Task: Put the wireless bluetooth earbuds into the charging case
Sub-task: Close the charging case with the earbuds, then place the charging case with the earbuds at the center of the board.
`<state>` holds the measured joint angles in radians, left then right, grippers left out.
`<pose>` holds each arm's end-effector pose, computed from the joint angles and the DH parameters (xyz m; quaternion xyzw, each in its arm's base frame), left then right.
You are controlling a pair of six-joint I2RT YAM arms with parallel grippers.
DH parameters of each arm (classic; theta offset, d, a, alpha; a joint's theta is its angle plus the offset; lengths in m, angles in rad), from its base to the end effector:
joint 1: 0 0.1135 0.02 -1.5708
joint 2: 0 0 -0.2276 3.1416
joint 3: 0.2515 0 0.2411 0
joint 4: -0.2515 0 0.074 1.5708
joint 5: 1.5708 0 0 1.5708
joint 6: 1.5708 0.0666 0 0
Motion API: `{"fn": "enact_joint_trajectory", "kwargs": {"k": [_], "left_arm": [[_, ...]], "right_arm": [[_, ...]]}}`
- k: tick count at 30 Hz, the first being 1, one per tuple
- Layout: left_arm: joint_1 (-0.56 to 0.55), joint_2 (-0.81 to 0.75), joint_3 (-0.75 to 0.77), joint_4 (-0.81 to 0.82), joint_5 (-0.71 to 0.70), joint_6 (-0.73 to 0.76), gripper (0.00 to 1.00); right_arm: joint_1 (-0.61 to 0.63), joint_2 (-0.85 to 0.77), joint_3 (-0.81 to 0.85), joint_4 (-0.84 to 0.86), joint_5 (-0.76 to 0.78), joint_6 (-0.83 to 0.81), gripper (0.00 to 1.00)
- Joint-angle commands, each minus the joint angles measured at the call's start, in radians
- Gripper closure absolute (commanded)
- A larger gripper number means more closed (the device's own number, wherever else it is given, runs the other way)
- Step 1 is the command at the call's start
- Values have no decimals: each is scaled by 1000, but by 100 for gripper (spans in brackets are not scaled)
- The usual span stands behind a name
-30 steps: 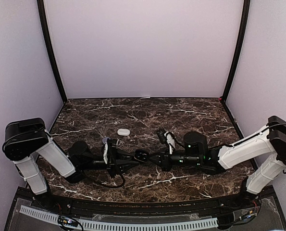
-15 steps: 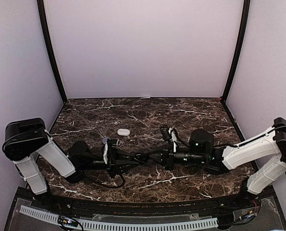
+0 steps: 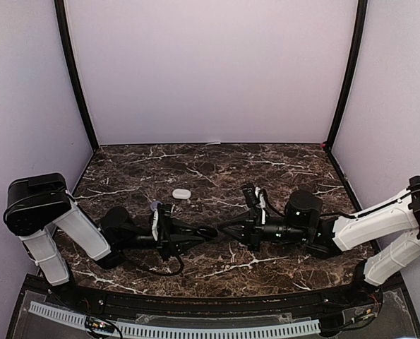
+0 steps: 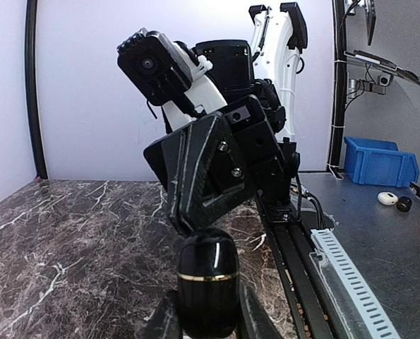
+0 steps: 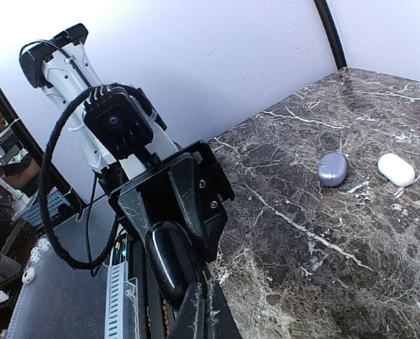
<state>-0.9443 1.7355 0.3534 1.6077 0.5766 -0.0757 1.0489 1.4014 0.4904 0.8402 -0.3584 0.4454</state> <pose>0.1386 -0.2535 0.1489 0.4531 0.4483 -0.5207 0.5680 0.1334 0.2788 0.1805 -0.3300 0.6513 0.5515 0.4034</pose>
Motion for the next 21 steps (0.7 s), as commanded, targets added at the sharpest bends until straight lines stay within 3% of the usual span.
{"fn": "enact_joint_trajectory", "kwargs": {"k": [1, 6, 10, 14, 18, 21], "left_arm": [[2, -24, -3, 146, -36, -27, 100], [39, -46, -17, 130, -110, -171, 100], [115, -125, -9, -25, -157, -317, 100], [197, -265, 41, -442, -233, -427, 99], [262, -386, 150, -890, -336, -418, 99], [282, -411, 206, -1063, -378, -393, 97]], "right_arm": [[-4, -53, -32, 17, 66, -17, 100], [-5, -92, -39, -39, 122, -34, 95], [-4, -121, -41, -88, 180, -44, 94], [-4, -137, -35, -147, 262, -44, 93], [-4, -139, -27, -188, 344, -43, 93], [-4, -135, -21, -188, 365, -55, 93]]}}
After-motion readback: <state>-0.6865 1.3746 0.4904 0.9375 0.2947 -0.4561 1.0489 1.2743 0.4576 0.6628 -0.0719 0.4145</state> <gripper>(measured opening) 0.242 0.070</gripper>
